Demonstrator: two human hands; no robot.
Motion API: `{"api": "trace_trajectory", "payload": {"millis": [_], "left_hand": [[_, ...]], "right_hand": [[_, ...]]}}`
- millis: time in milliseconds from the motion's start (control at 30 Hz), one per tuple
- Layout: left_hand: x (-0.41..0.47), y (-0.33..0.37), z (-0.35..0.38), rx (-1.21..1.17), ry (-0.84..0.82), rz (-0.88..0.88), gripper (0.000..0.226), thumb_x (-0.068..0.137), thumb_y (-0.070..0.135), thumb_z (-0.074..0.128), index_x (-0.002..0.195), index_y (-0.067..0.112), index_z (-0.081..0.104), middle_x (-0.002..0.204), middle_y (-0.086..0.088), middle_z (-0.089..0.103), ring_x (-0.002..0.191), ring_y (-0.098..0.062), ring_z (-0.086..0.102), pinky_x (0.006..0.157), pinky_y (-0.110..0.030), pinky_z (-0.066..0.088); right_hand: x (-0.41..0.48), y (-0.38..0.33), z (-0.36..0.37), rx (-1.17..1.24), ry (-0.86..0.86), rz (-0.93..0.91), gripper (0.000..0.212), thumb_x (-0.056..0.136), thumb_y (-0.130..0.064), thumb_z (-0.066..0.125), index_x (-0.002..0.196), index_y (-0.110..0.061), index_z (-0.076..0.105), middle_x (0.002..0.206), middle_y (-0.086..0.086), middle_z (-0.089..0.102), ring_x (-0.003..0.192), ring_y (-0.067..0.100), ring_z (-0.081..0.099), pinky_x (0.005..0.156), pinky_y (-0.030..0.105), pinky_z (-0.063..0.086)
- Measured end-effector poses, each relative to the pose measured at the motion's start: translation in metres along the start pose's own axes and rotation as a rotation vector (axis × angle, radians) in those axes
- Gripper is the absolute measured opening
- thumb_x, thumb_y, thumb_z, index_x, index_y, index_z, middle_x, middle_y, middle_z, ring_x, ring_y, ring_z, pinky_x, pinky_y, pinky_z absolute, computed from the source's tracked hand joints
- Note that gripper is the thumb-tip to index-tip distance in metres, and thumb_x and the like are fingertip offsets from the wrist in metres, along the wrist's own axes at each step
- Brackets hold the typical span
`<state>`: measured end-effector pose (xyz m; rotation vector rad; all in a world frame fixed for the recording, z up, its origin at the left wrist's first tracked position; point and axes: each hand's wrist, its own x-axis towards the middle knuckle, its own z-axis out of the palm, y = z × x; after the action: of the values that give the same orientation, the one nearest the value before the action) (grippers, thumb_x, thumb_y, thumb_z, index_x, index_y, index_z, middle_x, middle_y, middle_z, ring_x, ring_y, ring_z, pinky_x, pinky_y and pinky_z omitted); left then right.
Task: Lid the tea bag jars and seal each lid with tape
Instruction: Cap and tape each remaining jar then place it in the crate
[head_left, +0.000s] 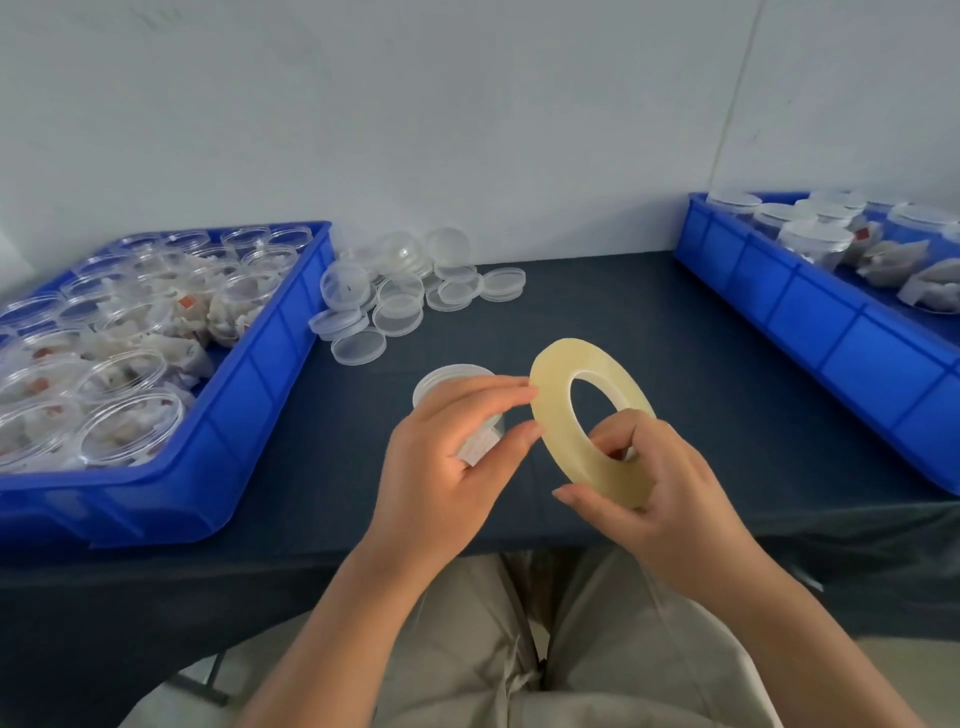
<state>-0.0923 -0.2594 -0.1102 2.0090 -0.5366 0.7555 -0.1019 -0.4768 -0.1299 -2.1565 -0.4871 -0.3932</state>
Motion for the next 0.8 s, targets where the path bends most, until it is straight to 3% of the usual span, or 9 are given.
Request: {"api": "trace_trajectory", "payload": {"millis": [167,333,433,533,633,700,800], "left_hand": [[0.005,0.005,0.002,-0.182,0.019,-0.189,0.008,0.099,0.028,0.071,0.099,0.021,0.075,0.11,0.014,0.075,0.11,-0.022,0.072,0.089,-0.023,0.056],[-0.003,0.013,0.006,0.178,0.018,0.028,0.028,0.106,0.037,0.056,0.098,0.016,0.072,0.102,0.015,0.075,0.091,-0.007,0.069,0.074,-0.023,0.053],[-0.01,0.021,0.015,0.28,0.003,0.157,0.024,0.107,0.032,0.055,0.098,0.016,0.069,0.105,0.012,0.071,0.089,-0.006,0.066,0.071,-0.024,0.051],[-0.014,0.022,0.015,0.334,0.001,0.13,0.021,0.106,0.032,0.056,0.095,0.018,0.067,0.1,0.015,0.067,0.078,0.001,0.051,0.064,-0.021,0.046],[-0.015,0.017,0.007,0.306,0.011,0.053,0.026,0.106,0.036,0.054,0.094,0.017,0.066,0.093,0.015,0.066,0.072,-0.002,0.049,0.06,-0.019,0.043],[-0.016,0.015,0.005,0.268,0.028,-0.005,0.031,0.106,0.041,0.052,0.093,0.017,0.067,0.09,0.014,0.066,0.071,-0.007,0.054,0.06,-0.021,0.045],[-0.019,0.014,0.006,0.233,0.055,-0.085,0.032,0.105,0.045,0.051,0.093,0.018,0.066,0.087,0.015,0.066,0.073,-0.009,0.057,0.062,-0.022,0.045]], "right_hand": [[0.0,-0.003,-0.001,0.025,-0.026,-0.019,0.037,0.078,-0.065,0.072,0.093,-0.034,0.057,0.103,-0.017,0.063,0.099,0.011,0.059,0.078,0.011,0.041],[-0.002,-0.005,0.006,0.108,0.002,0.011,0.037,0.073,-0.052,0.078,0.088,-0.028,0.055,0.09,-0.017,0.065,0.08,0.011,0.062,0.067,0.014,0.045],[-0.002,-0.008,0.015,0.347,-0.074,0.108,0.049,0.074,-0.038,0.075,0.109,-0.028,0.043,0.082,-0.011,0.063,0.06,0.006,0.052,0.056,0.016,0.042],[0.0,-0.005,0.015,0.387,-0.141,0.126,0.061,0.088,-0.027,0.07,0.136,-0.042,0.036,0.08,0.008,0.058,0.058,0.014,0.046,0.054,0.027,0.042],[0.001,0.002,0.009,0.105,-0.183,0.04,0.039,0.101,-0.039,0.063,0.134,-0.054,0.049,0.086,-0.012,0.059,0.066,0.007,0.052,0.063,0.016,0.042],[0.003,0.002,0.008,-0.016,-0.191,0.037,0.02,0.105,-0.055,0.051,0.125,-0.055,0.054,0.101,-0.014,0.063,0.081,0.01,0.058,0.069,0.014,0.044],[0.004,0.0,0.008,-0.017,-0.191,0.078,0.025,0.106,-0.063,0.043,0.118,-0.049,0.06,0.098,-0.009,0.063,0.087,0.016,0.062,0.071,0.017,0.046]]}}
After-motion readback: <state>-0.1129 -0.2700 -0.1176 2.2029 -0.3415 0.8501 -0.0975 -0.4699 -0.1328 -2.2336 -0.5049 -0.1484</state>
